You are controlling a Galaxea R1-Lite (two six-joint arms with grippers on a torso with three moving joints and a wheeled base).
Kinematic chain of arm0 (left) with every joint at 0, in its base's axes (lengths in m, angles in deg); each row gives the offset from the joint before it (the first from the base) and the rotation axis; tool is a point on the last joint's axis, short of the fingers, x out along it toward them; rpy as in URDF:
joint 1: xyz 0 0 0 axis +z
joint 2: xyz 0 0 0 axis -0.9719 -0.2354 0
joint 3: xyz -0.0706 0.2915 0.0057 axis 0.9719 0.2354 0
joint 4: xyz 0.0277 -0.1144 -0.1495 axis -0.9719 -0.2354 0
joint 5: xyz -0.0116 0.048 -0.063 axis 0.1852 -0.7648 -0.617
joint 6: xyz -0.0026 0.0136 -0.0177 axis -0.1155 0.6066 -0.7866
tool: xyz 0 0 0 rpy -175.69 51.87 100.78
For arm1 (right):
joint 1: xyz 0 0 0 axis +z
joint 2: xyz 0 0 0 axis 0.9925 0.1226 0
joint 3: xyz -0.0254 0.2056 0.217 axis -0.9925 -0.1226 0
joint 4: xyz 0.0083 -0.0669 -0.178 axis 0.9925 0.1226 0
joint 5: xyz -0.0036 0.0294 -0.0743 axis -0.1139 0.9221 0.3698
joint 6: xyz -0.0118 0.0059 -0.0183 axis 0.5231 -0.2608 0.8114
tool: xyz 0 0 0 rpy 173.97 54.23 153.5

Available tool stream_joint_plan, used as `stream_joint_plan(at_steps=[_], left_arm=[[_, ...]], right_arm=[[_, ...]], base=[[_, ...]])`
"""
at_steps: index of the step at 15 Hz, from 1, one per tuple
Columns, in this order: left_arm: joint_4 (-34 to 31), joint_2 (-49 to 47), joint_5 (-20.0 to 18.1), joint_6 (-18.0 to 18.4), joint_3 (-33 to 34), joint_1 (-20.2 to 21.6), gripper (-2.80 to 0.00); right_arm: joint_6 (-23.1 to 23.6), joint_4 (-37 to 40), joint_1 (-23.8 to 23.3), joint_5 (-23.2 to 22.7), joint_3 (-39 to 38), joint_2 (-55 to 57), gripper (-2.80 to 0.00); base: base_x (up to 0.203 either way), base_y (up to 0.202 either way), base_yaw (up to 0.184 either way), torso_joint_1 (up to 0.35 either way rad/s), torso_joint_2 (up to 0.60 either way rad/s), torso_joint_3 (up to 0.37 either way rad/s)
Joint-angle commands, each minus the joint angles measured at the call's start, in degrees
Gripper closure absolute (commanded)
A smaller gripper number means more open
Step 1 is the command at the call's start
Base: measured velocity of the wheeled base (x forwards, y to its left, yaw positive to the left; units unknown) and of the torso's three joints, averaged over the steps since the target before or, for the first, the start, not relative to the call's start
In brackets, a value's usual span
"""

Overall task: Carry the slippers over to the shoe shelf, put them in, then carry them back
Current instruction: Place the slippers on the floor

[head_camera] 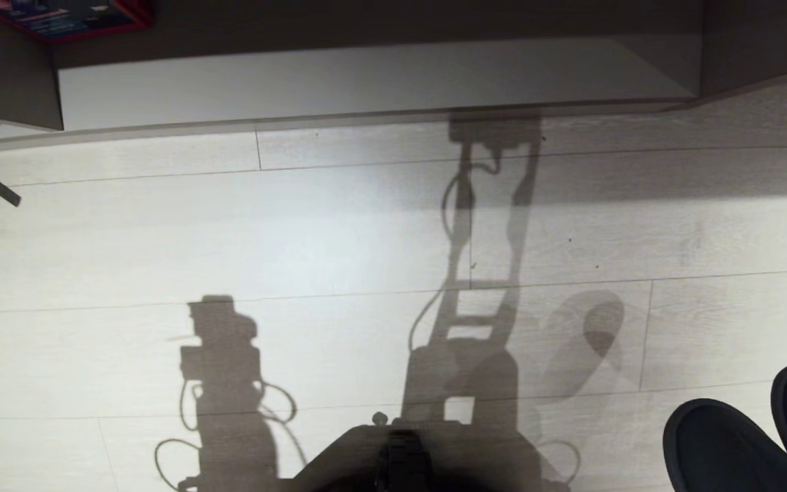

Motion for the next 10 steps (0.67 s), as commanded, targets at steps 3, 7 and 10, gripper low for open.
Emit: stream_joint_plan(at_steps=[3, 7, 10], left_arm=[[0.0, 0.0, 0.0, -0.2, 0.0, 0.0, 0.0], [0.0, 0.0, 0.0, -0.2, 0.0, 0.0, 0.0], [0.0, 0.0, 0.0, -0.2, 0.0, 0.0, 0.0]], right_arm=[[-0.2, 0.4, 0.0, -0.3, 0.1, 0.2, 0.0], [-0.1, 0.3, 0.0, -0.3, 0.0, 0.2, 0.0], [-0.2, 0.3, 0.0, -0.3, 0.0, 0.2, 0.0]], base=[[0.0, 0.0, 0.0, 0.002, 0.0, 0.191], [0.0, 0.0, 0.0, 0.001, 0.0, 0.194], [0.0, 0.0, 0.0, 0.003, 0.0, 0.204]])
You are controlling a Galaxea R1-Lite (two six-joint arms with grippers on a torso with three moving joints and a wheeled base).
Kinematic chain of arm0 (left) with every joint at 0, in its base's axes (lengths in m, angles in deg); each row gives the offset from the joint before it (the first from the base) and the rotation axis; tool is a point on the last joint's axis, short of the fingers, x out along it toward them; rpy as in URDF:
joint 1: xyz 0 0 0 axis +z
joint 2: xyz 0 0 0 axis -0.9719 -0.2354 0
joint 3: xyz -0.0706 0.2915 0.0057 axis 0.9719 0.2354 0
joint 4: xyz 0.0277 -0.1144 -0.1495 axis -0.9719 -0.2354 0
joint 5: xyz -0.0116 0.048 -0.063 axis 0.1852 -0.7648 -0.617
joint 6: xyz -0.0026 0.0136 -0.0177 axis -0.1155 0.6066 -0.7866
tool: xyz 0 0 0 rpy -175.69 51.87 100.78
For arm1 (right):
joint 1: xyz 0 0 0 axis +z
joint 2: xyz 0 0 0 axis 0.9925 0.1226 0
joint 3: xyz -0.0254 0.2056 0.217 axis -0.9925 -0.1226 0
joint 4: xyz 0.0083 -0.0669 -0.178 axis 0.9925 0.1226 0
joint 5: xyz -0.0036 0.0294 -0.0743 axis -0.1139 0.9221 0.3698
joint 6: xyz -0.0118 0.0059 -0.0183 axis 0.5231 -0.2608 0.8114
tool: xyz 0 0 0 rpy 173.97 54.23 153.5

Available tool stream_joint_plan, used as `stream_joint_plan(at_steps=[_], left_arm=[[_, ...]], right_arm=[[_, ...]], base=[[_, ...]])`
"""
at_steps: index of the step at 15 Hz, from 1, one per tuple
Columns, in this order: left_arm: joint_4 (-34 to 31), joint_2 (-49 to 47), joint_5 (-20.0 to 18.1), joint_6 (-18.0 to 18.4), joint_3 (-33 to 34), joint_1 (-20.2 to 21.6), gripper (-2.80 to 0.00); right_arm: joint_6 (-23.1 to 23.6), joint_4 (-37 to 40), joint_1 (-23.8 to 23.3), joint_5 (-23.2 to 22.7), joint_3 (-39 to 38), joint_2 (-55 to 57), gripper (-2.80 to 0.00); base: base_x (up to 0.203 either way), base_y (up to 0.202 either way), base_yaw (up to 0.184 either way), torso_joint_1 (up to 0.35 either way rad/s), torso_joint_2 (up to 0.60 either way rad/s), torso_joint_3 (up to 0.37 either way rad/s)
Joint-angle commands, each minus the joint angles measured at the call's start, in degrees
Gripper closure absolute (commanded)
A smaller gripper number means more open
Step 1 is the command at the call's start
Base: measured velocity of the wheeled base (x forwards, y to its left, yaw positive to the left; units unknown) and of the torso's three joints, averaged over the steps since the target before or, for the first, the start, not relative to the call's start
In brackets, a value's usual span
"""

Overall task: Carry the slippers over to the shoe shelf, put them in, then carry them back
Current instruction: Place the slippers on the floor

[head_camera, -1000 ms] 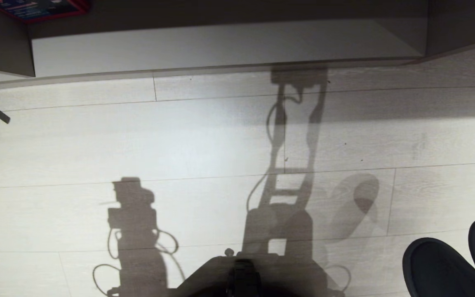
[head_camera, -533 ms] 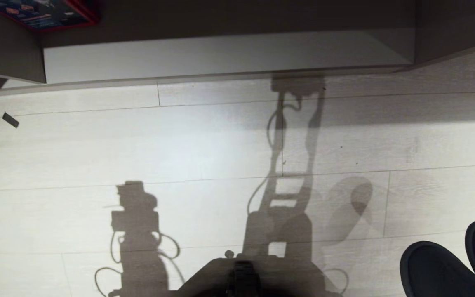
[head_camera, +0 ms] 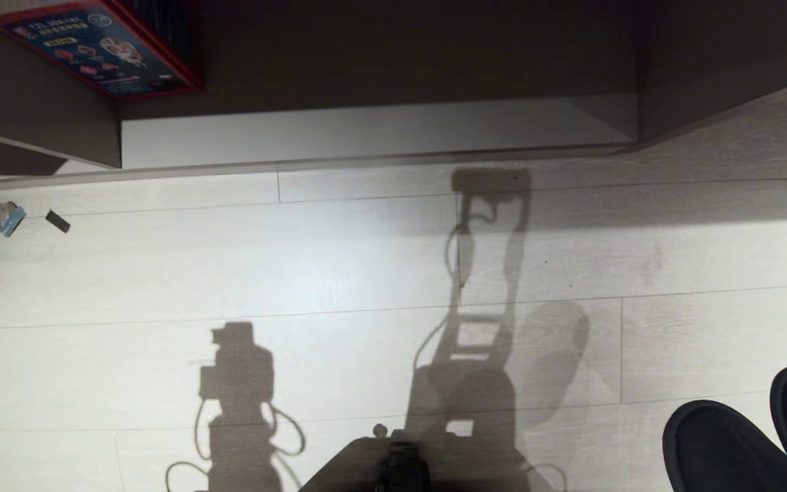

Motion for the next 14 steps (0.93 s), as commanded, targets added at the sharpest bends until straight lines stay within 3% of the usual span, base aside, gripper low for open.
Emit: stream_joint_plan(at_steps=[1, 14], left_arm=[[0.1, 0.0, 0.0, 0.0, 0.0, 0.0, 0.0], [0.1, -0.1, 0.0, 0.0, 0.0, 0.0, 0.0]], right_arm=[[-0.1, 0.0, 0.0, 0.0, 0.0, 0.2, 0.0], [-0.5, -0.1, 0.0, 0.1, 0.0, 0.2, 0.0]], base=[[0.0, 0.0, 0.0, -0.002, 0.0, 0.193], [0.0, 0.0, 0.0, 0.002, 0.0, 0.202]])
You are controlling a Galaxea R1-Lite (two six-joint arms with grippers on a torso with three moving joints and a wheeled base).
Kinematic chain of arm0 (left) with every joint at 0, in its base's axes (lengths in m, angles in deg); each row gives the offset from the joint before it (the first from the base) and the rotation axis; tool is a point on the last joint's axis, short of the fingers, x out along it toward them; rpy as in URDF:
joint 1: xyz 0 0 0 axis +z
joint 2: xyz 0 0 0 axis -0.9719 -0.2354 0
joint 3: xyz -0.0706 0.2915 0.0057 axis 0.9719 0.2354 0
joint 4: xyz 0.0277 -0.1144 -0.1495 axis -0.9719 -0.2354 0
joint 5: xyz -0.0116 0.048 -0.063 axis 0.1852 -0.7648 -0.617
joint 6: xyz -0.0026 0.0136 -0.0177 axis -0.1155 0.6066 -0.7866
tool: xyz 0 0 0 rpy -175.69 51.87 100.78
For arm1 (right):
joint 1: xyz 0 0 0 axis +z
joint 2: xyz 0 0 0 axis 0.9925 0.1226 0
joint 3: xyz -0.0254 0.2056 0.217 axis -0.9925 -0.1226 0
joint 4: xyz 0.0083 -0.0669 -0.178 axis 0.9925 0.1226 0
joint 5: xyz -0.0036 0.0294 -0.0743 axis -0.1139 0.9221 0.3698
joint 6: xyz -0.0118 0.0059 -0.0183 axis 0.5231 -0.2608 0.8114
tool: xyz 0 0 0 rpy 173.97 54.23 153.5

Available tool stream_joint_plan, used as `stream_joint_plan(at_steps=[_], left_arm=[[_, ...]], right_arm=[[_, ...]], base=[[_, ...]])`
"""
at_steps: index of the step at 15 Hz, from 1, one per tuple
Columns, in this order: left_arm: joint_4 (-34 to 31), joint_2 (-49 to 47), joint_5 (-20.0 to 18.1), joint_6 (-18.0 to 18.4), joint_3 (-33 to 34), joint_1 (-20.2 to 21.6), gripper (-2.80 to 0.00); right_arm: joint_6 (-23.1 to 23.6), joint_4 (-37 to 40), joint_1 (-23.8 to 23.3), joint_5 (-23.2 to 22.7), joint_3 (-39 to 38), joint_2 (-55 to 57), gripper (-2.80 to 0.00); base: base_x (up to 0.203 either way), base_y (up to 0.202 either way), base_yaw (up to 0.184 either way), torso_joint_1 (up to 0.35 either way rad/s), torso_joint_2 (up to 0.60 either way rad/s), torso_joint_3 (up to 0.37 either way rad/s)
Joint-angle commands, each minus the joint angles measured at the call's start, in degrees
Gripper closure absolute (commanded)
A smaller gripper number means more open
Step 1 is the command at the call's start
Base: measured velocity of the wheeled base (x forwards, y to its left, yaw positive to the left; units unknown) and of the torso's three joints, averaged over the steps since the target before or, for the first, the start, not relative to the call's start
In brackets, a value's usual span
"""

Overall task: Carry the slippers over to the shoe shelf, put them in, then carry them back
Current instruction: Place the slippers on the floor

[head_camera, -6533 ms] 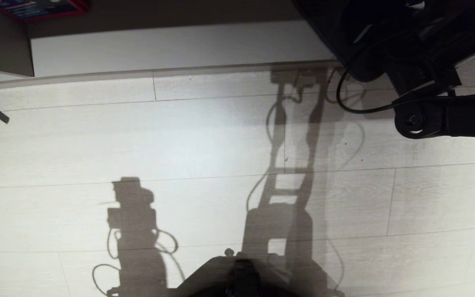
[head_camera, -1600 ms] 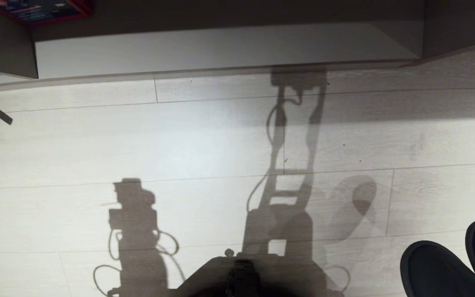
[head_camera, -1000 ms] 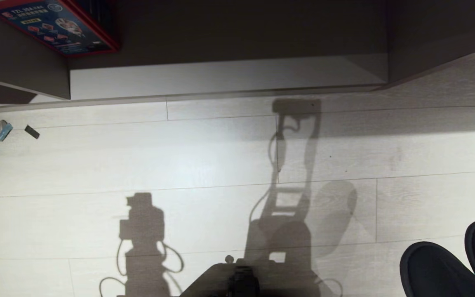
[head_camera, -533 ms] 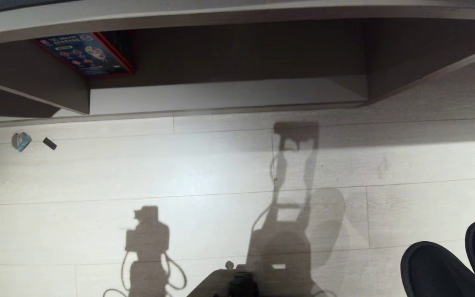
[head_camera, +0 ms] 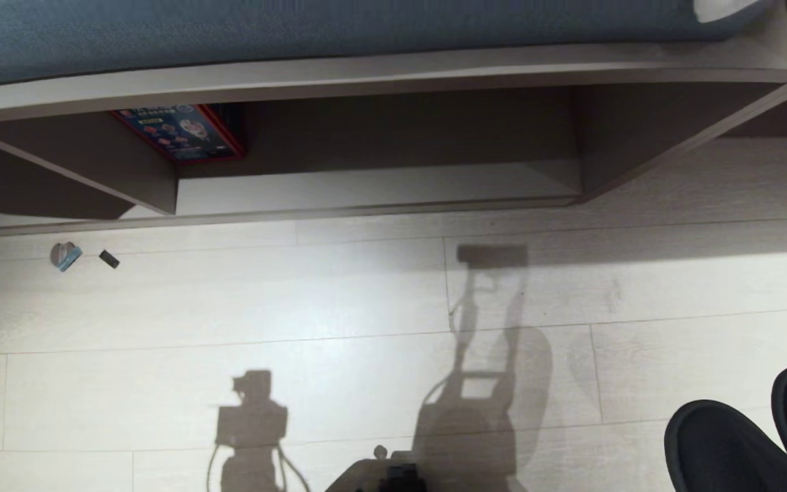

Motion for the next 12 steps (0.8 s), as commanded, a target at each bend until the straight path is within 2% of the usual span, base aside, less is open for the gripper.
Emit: stream_joint_plan(at_steps=[1, 12], left_arm=[[0.1, 0.0, 0.0, 0.0, 0.0, 0.0, 0.0], [0.1, -0.1, 0.0, 0.0, 0.0, 0.0, 0.0]], right_arm=[[0.0, 0.0, 0.0, 0.0, 0.0, 0.2, 0.0], [0.0, 0.1, 0.0, 0.0, 0.0, 0.2, 0.0]], base=[[0.0, 0.0, 0.0, 0.003, 0.0, 0.198], [0.0, 0.0, 0.0, 0.003, 0.0, 0.202]])
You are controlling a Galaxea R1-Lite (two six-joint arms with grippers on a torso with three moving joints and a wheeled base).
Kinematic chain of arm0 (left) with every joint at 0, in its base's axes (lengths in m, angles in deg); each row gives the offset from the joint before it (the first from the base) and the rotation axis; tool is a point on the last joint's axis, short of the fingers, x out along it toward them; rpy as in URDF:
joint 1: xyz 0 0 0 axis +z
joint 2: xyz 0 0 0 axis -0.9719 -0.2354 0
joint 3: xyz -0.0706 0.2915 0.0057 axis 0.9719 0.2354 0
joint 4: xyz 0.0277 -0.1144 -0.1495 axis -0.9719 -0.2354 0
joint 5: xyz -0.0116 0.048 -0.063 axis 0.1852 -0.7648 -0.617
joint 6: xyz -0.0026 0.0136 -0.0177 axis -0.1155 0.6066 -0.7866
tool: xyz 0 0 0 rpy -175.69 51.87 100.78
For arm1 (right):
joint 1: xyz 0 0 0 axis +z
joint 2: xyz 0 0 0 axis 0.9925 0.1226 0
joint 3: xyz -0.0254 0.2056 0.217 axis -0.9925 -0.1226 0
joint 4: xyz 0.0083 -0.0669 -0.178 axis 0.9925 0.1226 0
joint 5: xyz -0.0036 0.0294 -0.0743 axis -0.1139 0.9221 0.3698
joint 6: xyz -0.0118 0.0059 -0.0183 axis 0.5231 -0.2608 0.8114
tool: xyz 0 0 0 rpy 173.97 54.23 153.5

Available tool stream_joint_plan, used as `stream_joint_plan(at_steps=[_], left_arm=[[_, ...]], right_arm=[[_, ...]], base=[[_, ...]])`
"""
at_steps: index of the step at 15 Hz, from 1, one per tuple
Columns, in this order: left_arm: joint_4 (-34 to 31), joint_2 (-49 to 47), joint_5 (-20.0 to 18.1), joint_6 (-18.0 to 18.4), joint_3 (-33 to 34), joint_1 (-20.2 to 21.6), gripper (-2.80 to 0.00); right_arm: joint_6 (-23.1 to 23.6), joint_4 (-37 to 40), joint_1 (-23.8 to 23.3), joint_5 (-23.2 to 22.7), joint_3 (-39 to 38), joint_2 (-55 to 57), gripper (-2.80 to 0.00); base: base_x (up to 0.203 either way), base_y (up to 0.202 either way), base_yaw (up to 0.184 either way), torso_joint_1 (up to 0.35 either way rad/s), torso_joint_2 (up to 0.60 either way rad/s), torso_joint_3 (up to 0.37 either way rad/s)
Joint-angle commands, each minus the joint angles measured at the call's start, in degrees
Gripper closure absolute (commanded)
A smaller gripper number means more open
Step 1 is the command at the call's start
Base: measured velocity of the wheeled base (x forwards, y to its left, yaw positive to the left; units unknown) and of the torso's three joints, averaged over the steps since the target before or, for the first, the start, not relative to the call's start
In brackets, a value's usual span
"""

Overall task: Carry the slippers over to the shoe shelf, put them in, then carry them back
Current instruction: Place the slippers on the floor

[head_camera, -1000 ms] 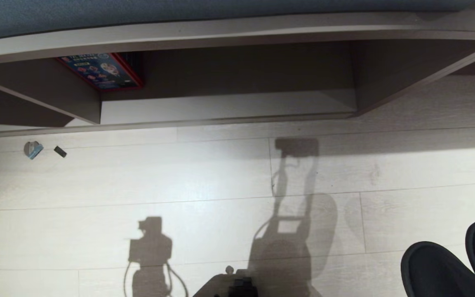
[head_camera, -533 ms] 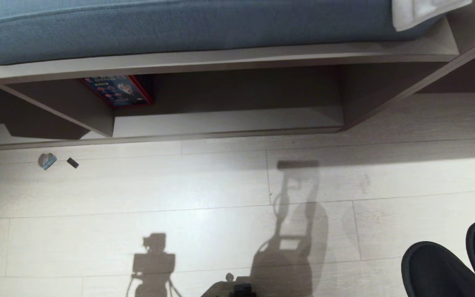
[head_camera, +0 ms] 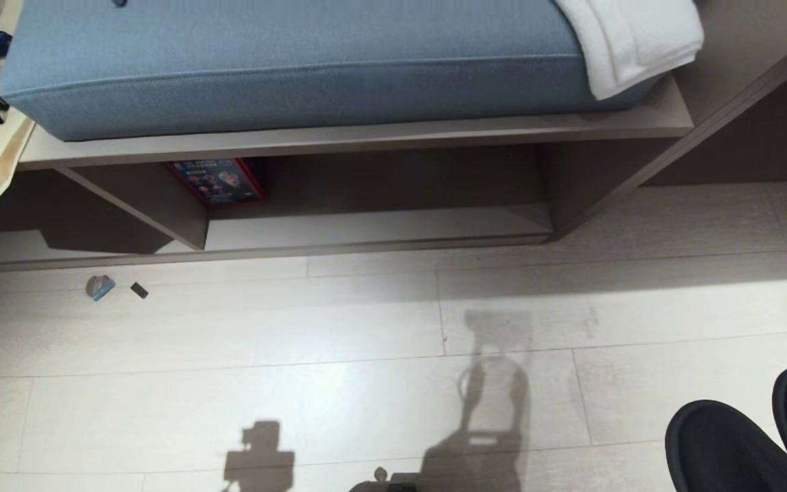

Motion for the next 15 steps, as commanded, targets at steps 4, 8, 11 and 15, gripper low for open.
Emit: stream_joint_plan(at_steps=[4, 8, 11, 15], left_arm=[[0.0, -0.1, 0.0, 0.0, 0.0, 0.0, 0.0], [0.0, 0.0, 0.0, 0.0, 0.0, 0.0, 0.0], [0.0, -0.1, 0.0, 0.0, 0.0, 0.0, 0.0], [0.0, 0.0, 0.0, 0.0, 0.0, 0.0, 0.0]], right_arm=[[0.1, -0.1, 0.0, 0.0, 0.0, 0.1, 0.0], [0.0, -0.1, 0.0, 0.0, 0.0, 0.1, 0.0], [0.0, 0.0, 0.0, 0.0, 0.0, 0.1, 0.0], [0.0, 0.0, 0.0, 0.0, 0.0, 0.1, 0.0]], base=[[0.0, 0.0, 0.0, 0.001, 0.0, 0.201], [0.0, 0.0, 0.0, 0.001, 0.0, 0.199], [0.0, 0.0, 0.0, 0.001, 0.0, 0.199], [0.0, 0.0, 0.0, 0.003, 0.0, 0.204]])
